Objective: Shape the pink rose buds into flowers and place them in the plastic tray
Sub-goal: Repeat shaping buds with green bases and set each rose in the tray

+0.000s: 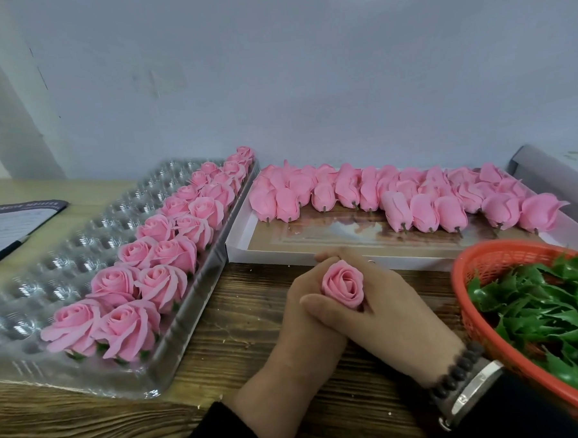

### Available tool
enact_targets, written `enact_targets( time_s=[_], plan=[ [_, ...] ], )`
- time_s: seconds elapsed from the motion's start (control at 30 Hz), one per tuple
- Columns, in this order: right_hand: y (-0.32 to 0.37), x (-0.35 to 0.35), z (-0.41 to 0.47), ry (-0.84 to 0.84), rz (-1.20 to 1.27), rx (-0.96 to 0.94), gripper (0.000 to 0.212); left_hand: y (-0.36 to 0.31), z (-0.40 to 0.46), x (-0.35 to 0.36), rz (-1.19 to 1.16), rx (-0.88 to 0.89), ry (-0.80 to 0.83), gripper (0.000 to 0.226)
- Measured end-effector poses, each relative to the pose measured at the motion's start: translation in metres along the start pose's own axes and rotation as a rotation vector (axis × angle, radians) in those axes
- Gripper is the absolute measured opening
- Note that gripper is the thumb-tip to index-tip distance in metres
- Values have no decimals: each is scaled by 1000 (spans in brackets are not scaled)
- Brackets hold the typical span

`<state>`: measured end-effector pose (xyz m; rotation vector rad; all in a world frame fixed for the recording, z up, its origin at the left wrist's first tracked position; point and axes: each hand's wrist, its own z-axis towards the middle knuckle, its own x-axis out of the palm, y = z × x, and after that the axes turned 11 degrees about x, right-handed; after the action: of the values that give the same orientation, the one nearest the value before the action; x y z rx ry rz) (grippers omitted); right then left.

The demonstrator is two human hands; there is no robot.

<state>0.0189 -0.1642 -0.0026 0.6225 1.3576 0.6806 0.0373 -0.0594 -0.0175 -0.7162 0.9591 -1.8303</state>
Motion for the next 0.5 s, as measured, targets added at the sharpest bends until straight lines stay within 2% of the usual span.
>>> enact_targets(
  time_s=[0.07, 0.13, 0.2, 0.27, 0.37, 0.43, 0.5],
  plan=[
    [-2, -2, 0, 22, -42, 9, 66, 0, 0, -1, 24, 7, 7, 20],
    [-5, -2, 1, 50, -13, 32, 85, 0, 1, -1, 19, 9, 5, 6],
    [-7, -1, 0, 59, 62, 46, 91, 0, 3, -3, 43, 12, -11, 24],
    [-6, 1, -2, 24, 158, 14, 76, 0, 4, -5, 54, -2, -45, 23],
    [-2, 4, -4, -162, 296, -112, 45, 0, 5, -7, 87, -75, -70, 10],
    [2, 8, -5, -262, 327, -182, 31, 0, 4, -6, 92, -69, -19, 2],
    [5, 12, -6, -312, 305, -211, 26, -1, 3, -3, 118, -50, 45, 10]
  ],
)
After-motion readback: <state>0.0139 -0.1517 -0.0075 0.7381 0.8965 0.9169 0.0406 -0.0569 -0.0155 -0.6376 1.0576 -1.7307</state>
